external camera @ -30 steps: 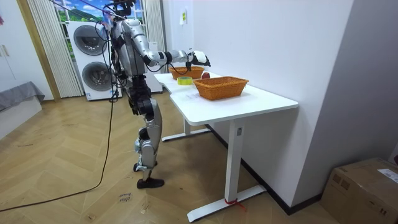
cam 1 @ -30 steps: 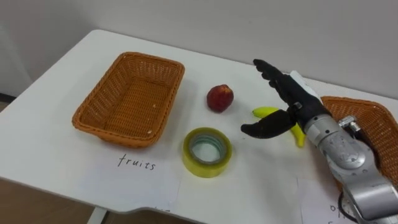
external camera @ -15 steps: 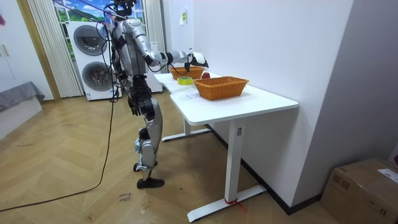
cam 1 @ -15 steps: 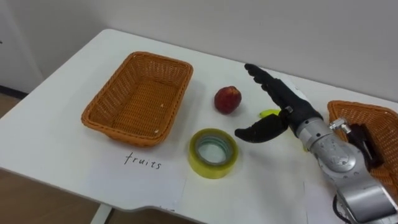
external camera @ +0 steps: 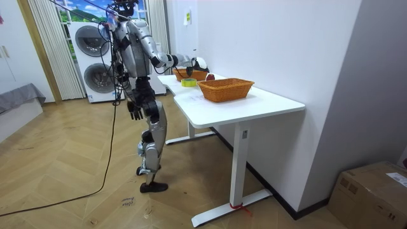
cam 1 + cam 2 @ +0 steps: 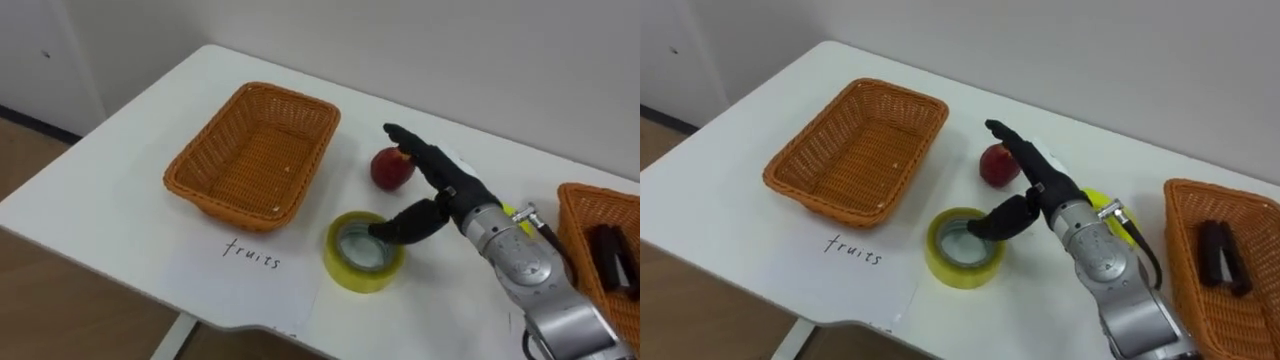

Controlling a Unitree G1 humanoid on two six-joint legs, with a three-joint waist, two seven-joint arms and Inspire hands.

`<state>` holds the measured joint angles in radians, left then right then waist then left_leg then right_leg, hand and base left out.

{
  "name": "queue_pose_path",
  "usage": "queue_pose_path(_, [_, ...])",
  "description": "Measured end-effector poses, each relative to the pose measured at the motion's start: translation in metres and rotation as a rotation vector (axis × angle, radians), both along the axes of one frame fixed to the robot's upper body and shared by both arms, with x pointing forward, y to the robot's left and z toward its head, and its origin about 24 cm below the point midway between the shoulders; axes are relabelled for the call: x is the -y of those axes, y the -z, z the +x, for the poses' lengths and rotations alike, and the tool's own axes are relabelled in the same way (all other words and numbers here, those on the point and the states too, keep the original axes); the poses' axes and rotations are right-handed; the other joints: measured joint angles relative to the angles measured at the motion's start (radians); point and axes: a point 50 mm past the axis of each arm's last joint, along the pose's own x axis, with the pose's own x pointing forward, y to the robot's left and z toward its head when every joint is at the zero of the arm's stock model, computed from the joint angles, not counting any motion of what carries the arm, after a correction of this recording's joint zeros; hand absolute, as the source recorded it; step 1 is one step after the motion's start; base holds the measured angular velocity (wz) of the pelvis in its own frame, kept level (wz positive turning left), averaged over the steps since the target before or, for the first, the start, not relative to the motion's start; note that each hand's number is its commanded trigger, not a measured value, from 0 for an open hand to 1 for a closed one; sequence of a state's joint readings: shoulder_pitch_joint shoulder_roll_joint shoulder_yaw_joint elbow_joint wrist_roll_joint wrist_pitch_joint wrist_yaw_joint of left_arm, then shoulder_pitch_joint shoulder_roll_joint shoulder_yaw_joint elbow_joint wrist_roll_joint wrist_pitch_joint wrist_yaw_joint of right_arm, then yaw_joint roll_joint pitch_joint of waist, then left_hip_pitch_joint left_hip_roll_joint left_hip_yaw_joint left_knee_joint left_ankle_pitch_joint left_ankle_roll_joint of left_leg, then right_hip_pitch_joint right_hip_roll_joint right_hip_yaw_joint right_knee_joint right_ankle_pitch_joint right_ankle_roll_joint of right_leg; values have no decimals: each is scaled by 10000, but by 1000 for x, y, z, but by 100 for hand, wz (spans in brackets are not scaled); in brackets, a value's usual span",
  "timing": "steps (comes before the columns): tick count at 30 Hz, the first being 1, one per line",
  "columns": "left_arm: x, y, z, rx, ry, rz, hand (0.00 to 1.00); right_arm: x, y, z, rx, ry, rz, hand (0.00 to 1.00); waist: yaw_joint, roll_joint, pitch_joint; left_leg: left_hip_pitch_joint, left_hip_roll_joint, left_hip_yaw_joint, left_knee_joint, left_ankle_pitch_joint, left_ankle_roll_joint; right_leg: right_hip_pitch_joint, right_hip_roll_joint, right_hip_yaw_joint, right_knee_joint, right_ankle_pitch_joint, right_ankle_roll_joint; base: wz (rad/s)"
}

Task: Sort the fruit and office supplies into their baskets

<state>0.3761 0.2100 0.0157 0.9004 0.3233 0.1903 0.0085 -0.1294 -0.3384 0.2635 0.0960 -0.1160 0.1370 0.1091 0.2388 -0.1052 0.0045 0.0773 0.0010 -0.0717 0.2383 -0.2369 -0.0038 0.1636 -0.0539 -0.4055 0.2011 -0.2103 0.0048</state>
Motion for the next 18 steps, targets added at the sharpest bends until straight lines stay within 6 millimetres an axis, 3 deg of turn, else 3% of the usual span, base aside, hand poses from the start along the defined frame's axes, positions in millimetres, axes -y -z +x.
queue_pose_path(8, [0,-1,2,31,53,-171,0,5,11,-1,-432,215,-271,0,141,-65,10,-53,-111,-270,2,22,28,54,-89,-203,-1,-70,98,10])
queue_pose_path(18, [0,-2,6,-23,430,-393,0,-5,16,-4,-553,-479,-1134,0,131,-31,48,40,-149,-323,-8,29,50,147,-115,-150,13,-73,107,1])
